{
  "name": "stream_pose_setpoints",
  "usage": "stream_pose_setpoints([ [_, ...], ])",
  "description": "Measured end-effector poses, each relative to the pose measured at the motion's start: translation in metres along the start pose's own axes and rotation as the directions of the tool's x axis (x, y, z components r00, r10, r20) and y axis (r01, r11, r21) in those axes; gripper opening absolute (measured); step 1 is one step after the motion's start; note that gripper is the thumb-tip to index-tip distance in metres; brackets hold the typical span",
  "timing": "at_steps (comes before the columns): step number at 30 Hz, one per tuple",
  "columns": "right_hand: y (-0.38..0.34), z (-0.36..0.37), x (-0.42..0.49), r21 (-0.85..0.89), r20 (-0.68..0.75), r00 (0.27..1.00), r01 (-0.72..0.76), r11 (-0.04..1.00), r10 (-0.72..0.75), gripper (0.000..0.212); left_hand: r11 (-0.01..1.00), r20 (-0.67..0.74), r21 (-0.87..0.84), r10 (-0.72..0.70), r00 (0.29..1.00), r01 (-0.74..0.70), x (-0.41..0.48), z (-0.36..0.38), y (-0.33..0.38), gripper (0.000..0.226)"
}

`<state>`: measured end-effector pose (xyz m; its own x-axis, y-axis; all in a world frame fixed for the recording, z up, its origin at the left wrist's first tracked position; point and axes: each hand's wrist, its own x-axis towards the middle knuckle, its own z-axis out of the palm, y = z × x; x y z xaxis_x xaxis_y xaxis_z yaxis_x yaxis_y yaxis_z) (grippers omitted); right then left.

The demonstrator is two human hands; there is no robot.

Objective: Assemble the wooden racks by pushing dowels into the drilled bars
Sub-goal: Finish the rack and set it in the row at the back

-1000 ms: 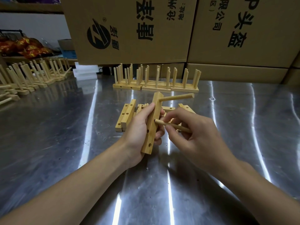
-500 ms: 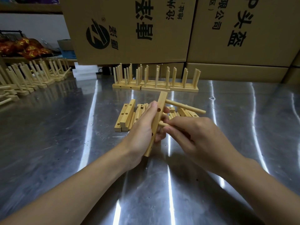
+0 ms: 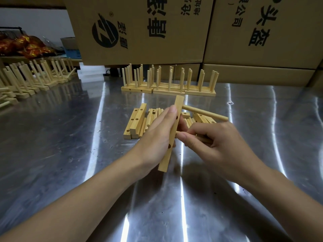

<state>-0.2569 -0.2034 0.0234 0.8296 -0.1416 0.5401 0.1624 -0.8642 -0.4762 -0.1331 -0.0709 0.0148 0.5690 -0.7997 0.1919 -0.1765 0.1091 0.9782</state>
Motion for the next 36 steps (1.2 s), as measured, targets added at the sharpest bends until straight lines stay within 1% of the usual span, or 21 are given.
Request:
stream_pose_setpoints([
  [2,-0.002,0.002,0.0,-0.017,0.024,1.0,-0.011,1.0,0.011,0.038,1.0,-0.019,-0.005,0.023,1.0,-0.023,0.001,0.0,0.0,0.054],
  [4,-0.003,0.005,-0.001,-0.008,0.02,1.0,-0.018,1.0,0.018,0.039,0.999,-0.021,-0.032,0.025,0.999,-0.025,0.0,0.001,0.0,0.054],
  [7,-0.003,0.007,-0.003,0.074,0.022,0.998,-0.063,0.995,0.061,0.041,0.997,-0.006,-0.077,0.024,1.0,-0.024,-0.002,0.003,0.001,0.053],
  [9,-0.003,0.01,-0.003,0.181,0.065,0.989,-0.139,0.973,0.13,0.045,0.997,-0.028,-0.081,0.002,1.0,-0.004,-0.003,0.003,0.002,0.054],
  [11,-0.004,0.012,-0.003,0.363,0.148,0.966,-0.255,0.896,0.214,0.049,0.997,-0.048,-0.073,-0.014,0.999,0.011,-0.003,0.002,0.002,0.053],
  [13,-0.006,0.014,-0.003,0.555,0.243,0.931,-0.365,0.747,0.274,0.049,0.997,-0.047,-0.069,-0.019,0.999,0.016,-0.004,0.0,0.002,0.052],
  [14,-0.008,0.015,-0.002,0.621,0.28,0.915,-0.404,0.672,0.291,0.048,0.997,-0.044,-0.07,-0.017,0.999,0.014,-0.004,-0.001,0.003,0.053],
  [16,-0.009,0.016,-0.002,0.685,0.331,0.888,-0.458,0.567,0.318,0.046,0.998,-0.025,-0.065,-0.015,1.0,0.013,-0.005,-0.002,0.004,0.057],
  [18,-0.011,0.015,-0.003,0.7,0.364,0.868,-0.494,0.516,0.337,0.045,0.998,-0.008,-0.055,-0.016,1.0,0.015,-0.005,-0.002,0.004,0.059],
  [21,-0.012,0.012,-0.001,0.683,0.384,0.858,-0.512,0.521,0.341,0.044,1.0,-0.011,-0.027,-0.006,1.0,0.005,-0.004,-0.001,0.004,0.064],
  [24,-0.012,0.012,-0.001,0.674,0.407,0.841,-0.54,0.504,0.357,0.044,1.0,0.013,0.014,0.006,1.0,-0.006,-0.002,-0.003,0.001,0.068],
  [27,-0.012,0.011,0.002,0.642,0.388,0.855,-0.519,0.565,0.344,0.042,0.999,-0.021,0.026,0.023,1.0,-0.022,0.004,-0.006,0.001,0.066],
  [28,-0.011,0.009,0.004,0.638,0.389,0.859,-0.512,0.575,0.333,0.04,1.0,-0.039,0.012,0.028,0.999,-0.027,0.006,-0.008,0.001,0.063],
  [29,-0.011,0.005,0.005,0.646,0.406,0.855,-0.519,0.56,0.324,0.038,1.0,-0.059,-0.002,0.031,0.998,-0.031,0.007,-0.009,0.0,0.06],
  [30,-0.009,0.001,0.005,0.669,0.434,0.844,-0.537,0.514,0.316,0.037,0.999,-0.08,-0.014,0.031,0.996,-0.032,0.009,-0.01,-0.001,0.057],
  [31,-0.007,-0.003,0.004,0.702,0.462,0.831,-0.556,0.445,0.31,0.036,0.999,-0.105,-0.029,0.028,0.994,-0.031,0.01,-0.012,-0.001,0.055],
  [33,0.0,-0.008,0.004,0.764,0.485,0.81,-0.576,0.291,0.331,0.042,0.997,-0.167,-0.072,0.004,0.986,-0.016,0.011,-0.014,-0.002,0.054],
  [34,0.002,-0.009,0.004,0.792,0.474,0.801,-0.569,0.22,0.366,0.045,0.996,-0.195,-0.089,-0.014,0.981,-0.003,0.012,-0.014,-0.002,0.054],
  [36,0.004,-0.007,0.007,0.852,0.423,0.776,-0.517,0.087,0.468,0.043,0.996,-0.218,-0.09,-0.029,0.976,0.009,0.012,-0.015,-0.001,0.053],
])
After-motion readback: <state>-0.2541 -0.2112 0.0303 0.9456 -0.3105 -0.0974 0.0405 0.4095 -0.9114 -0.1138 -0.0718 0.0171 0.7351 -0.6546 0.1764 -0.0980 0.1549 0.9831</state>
